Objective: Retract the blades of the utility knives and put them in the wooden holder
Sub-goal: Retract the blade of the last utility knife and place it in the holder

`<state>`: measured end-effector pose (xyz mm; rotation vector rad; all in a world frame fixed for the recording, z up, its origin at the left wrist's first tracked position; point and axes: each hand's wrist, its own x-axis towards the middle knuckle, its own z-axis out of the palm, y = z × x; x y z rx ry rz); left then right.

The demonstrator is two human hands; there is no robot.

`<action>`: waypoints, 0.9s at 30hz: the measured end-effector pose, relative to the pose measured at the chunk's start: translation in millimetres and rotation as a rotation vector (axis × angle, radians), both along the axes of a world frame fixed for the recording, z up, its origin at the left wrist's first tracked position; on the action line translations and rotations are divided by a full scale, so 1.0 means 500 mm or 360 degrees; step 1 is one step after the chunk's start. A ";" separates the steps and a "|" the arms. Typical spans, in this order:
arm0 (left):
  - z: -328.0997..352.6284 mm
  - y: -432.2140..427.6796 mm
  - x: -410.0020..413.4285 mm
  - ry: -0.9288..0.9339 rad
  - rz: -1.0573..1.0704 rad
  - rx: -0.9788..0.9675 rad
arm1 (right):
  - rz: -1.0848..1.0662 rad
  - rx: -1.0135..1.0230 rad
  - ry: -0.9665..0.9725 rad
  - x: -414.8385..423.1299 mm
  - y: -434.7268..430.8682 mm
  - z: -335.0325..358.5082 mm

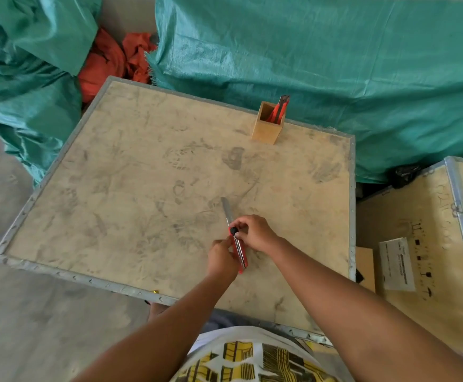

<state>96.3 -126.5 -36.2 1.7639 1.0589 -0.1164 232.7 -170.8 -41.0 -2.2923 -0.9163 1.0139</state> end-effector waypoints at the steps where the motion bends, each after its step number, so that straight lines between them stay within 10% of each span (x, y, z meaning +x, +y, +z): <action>1: 0.004 0.000 -0.001 -0.0033 0.0012 0.0011 | -0.0048 -0.0002 0.0018 0.000 -0.003 -0.003; 27: 0.184 0.117 -0.045 -0.0599 -0.0014 -0.0533 | -0.0509 0.0758 0.0222 -0.015 -0.046 0.208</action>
